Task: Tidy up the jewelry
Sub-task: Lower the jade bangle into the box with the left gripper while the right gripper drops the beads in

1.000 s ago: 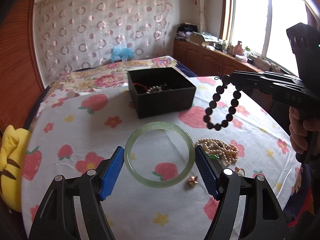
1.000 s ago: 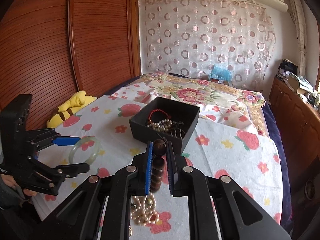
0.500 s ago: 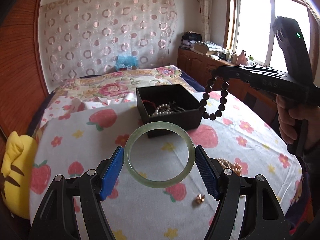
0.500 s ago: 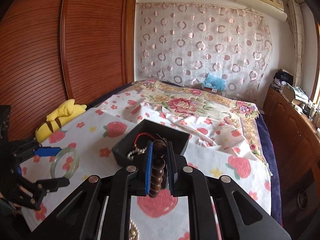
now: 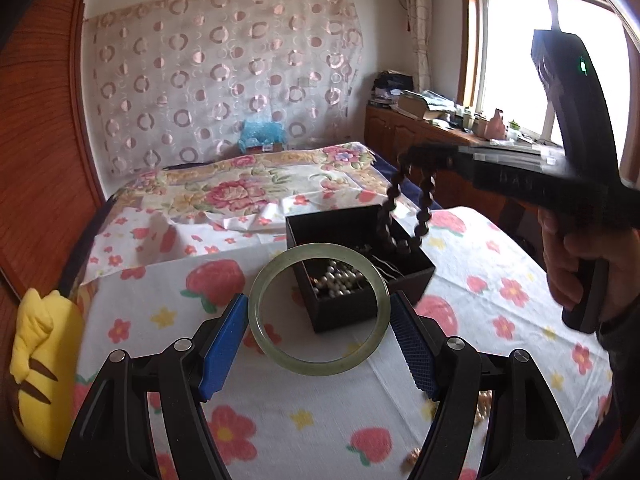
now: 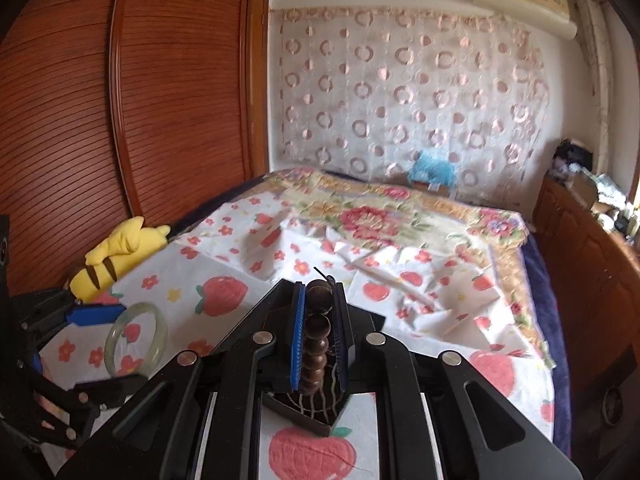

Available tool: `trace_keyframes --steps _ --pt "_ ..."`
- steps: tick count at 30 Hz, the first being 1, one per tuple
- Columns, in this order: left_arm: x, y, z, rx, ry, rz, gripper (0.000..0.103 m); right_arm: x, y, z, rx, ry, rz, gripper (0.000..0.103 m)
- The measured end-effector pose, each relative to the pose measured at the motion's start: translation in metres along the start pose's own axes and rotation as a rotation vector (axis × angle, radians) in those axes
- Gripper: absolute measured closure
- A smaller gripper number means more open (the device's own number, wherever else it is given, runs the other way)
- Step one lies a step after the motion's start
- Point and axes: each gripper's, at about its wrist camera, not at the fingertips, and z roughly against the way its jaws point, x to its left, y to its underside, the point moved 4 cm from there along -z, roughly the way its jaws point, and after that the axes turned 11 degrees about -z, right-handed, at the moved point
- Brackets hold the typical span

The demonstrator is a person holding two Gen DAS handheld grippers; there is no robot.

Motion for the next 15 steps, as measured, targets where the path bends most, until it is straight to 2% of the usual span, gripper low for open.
trace_keyframes --steps 7,15 --pt "0.005 -0.005 -0.02 0.029 -0.009 0.016 0.034 -0.012 0.019 -0.034 0.077 -0.008 -0.06 0.088" --pt "-0.005 -0.023 -0.043 0.036 -0.045 -0.03 0.034 -0.036 0.023 -0.023 0.038 0.009 -0.135 0.088"
